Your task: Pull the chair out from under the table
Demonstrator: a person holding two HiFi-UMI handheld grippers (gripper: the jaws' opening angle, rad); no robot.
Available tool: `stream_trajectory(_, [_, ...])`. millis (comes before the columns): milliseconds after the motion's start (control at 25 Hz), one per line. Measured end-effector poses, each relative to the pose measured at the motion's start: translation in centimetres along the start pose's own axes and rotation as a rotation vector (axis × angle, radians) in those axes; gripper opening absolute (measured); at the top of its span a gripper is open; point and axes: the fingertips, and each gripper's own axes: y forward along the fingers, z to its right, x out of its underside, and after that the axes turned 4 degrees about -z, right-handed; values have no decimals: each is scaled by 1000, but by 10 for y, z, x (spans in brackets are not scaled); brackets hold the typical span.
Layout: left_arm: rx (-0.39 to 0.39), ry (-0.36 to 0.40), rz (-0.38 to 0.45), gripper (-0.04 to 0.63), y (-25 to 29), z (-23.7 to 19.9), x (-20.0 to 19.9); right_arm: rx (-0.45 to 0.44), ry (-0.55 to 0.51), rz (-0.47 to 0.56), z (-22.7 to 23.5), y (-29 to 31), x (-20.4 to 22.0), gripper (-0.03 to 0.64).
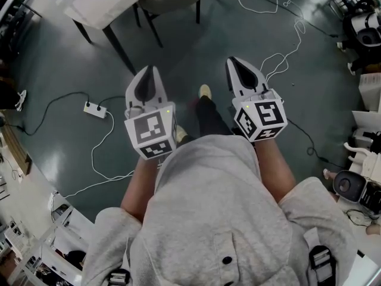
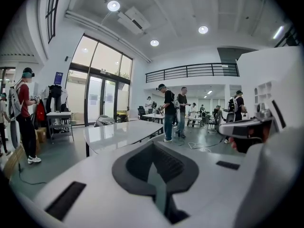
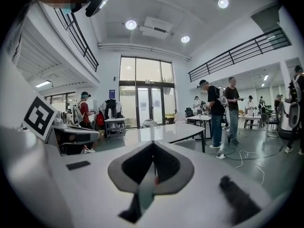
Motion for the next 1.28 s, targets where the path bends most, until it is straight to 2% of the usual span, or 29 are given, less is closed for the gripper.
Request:
stream_trajectory(240, [-12, 1, -3, 12, 16, 3, -5, -28, -9, 18, 9, 11, -8, 24])
stream_trajectory(600, [27, 22, -23, 12, 54, 31, -10, 12, 43, 0, 54, 21, 1, 24])
stream_trajectory(840, [29, 19, -13, 12, 82, 48, -22, 7, 11, -26, 79, 38, 3, 25])
stream_trajectory(1280, [25, 29, -79, 12, 172, 71, -38, -43, 22, -58, 142, 102, -7, 25])
